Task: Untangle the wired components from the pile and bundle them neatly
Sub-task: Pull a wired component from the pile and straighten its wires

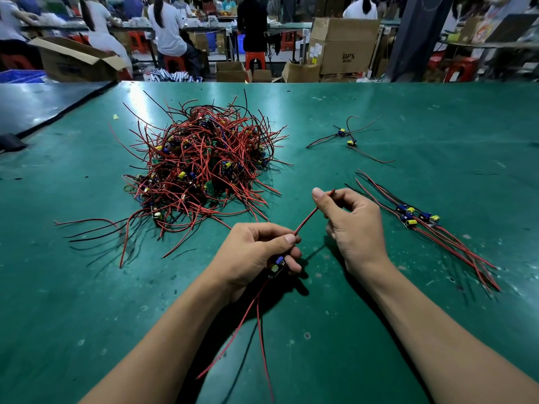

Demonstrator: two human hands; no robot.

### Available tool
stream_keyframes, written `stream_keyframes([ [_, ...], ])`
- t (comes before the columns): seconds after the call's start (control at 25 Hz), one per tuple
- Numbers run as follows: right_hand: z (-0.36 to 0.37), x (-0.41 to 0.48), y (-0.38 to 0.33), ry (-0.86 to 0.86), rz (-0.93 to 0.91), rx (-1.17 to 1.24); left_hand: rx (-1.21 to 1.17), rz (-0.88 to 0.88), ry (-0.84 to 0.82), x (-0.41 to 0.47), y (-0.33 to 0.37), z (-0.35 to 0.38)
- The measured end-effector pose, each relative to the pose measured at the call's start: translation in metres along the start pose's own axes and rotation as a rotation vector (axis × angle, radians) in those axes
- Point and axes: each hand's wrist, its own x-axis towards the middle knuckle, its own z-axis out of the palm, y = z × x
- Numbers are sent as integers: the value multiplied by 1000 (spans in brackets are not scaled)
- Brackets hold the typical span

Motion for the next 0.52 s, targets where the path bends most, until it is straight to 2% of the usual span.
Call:
stream_keyframes([
  [0.08, 6, -5, -4, -130, 262, 303, 4, 8, 24, 0, 0, 0],
  [0.12, 7, -8, -5, -208, 358, 355, 2, 11, 29, 1, 0, 0],
  [0.2, 10, -15, -6, -416, 414, 298, -10, 5, 18, 1, 0, 0],
  [0.28, 13, -24, -5, -580, 382, 222, -13, -4, 4, 1, 0, -1],
  [0.4, 12, -24, -7, -558, 301, 117, 6, 1, 18, 1, -1, -2],
  [0.52, 4, -13, -11, -422, 138, -209, 10, 17, 29, 1, 0, 0],
])
